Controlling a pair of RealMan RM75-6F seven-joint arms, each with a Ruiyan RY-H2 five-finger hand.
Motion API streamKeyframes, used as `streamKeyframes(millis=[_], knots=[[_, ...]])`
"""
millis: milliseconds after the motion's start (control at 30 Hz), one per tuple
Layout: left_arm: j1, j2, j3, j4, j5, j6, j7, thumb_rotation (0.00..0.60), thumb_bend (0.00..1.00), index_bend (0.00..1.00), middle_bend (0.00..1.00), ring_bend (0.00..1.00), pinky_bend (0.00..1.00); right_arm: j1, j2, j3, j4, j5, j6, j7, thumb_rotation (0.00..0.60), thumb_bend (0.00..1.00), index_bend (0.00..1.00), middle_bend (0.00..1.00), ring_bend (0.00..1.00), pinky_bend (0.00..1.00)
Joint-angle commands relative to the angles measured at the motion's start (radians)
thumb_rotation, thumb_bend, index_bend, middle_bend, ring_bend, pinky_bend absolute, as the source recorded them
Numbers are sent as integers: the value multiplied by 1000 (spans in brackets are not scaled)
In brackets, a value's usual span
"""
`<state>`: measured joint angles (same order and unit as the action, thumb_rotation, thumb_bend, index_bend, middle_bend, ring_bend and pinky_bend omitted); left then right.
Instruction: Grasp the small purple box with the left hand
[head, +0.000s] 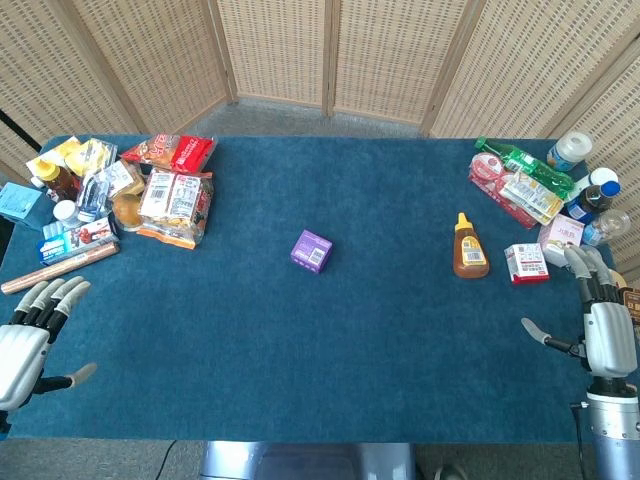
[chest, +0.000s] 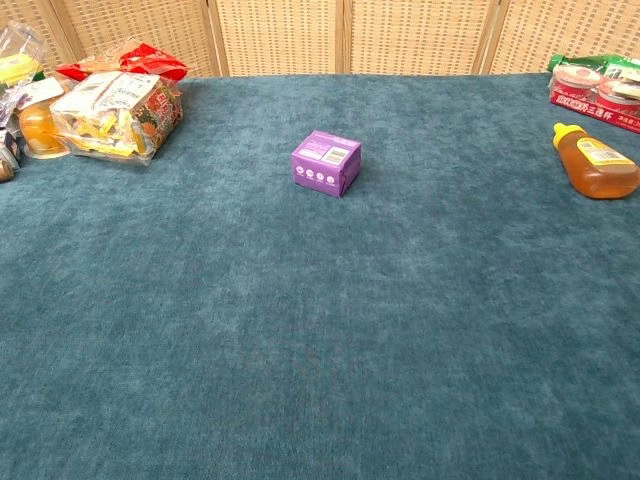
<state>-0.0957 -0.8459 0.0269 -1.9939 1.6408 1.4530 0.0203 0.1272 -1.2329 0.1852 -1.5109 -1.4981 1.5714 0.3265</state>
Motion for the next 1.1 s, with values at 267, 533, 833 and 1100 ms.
streamKeyframes(millis=[267, 533, 833, 1100], knots=[[-21, -28, -19, 27, -8, -12, 1, 600, 171, 0, 0, 0, 0, -3, 9, 1, -19, -3, 11, 14, 600, 34, 0, 0, 0, 0], [-175, -148, -119, 158, -33, -140, 38, 600, 170, 0, 0, 0, 0, -7, 26, 6, -38, 6, 12, 37, 600, 35, 0, 0, 0, 0], [-383, -251, -225, 209, -162, -360, 152, 600, 171, 0, 0, 0, 0, -8, 30, 9, -40, 14, 11, 50, 600, 35, 0, 0, 0, 0], [-540, -351, -281, 273, -331, -520, 299, 600, 170, 0, 0, 0, 0, -9, 40, 10, -53, 15, 9, 75, 600, 35, 0, 0, 0, 0]])
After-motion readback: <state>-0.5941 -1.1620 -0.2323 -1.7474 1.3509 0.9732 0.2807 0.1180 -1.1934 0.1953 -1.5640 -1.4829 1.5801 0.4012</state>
